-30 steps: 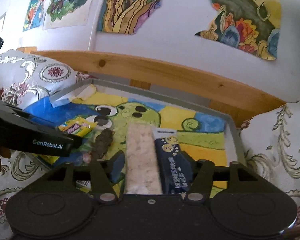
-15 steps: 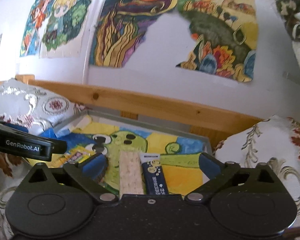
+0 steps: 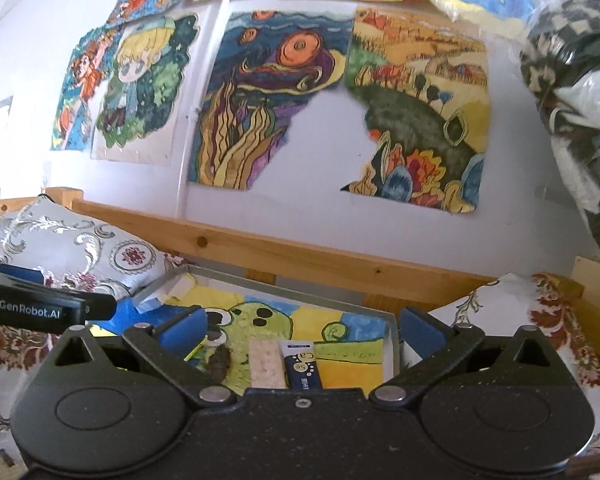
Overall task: Organize snacks
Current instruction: 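Lower both packs into the grey tray and open both tools, then lift both tools away from the tray and move back over the snack pile, then grasp the clear-wrapped round cake with the left tool while the right tool grasps the quail egg pack, then lift the round cake and quail egg pack toward the grey tray with both tools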
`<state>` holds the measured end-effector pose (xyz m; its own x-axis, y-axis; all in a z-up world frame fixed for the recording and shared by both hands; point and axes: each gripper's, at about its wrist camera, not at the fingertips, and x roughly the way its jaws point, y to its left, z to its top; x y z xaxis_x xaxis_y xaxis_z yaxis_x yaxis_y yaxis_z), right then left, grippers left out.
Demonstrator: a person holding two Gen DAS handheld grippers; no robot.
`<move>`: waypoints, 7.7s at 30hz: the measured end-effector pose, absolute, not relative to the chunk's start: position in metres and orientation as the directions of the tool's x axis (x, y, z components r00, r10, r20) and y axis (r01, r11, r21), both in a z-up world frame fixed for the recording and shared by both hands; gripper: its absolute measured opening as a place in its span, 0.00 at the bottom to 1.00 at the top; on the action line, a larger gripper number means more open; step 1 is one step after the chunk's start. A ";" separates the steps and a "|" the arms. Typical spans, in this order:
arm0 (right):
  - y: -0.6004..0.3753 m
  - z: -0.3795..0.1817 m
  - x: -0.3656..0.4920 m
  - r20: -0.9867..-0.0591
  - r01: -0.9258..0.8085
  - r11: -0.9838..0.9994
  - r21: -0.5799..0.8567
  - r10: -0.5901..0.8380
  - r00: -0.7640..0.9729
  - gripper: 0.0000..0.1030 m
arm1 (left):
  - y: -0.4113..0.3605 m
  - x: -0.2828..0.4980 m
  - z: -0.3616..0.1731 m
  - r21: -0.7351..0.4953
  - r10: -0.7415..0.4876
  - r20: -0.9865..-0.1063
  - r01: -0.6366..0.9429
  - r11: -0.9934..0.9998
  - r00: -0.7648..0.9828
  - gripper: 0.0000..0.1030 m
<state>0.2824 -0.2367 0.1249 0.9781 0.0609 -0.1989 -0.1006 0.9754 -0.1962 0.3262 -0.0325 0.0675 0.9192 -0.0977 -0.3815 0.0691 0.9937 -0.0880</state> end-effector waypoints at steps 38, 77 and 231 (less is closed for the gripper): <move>-0.237 0.091 0.115 -0.301 -0.034 0.988 -0.153 -0.014 0.954 0.99 | -0.022 0.154 0.048 0.007 -0.145 -0.484 0.170 0.985 0.863 1.00; -0.172 0.004 0.085 -0.566 -0.318 0.941 -0.119 0.199 0.800 0.99 | 0.042 0.117 -0.031 0.054 -0.043 -0.695 0.113 0.992 0.718 1.00; -0.187 0.053 0.192 -0.360 -0.268 0.955 -0.126 0.208 0.909 0.45 | -0.013 0.265 0.042 -0.046 -0.228 -0.572 0.247 0.968 0.788 0.52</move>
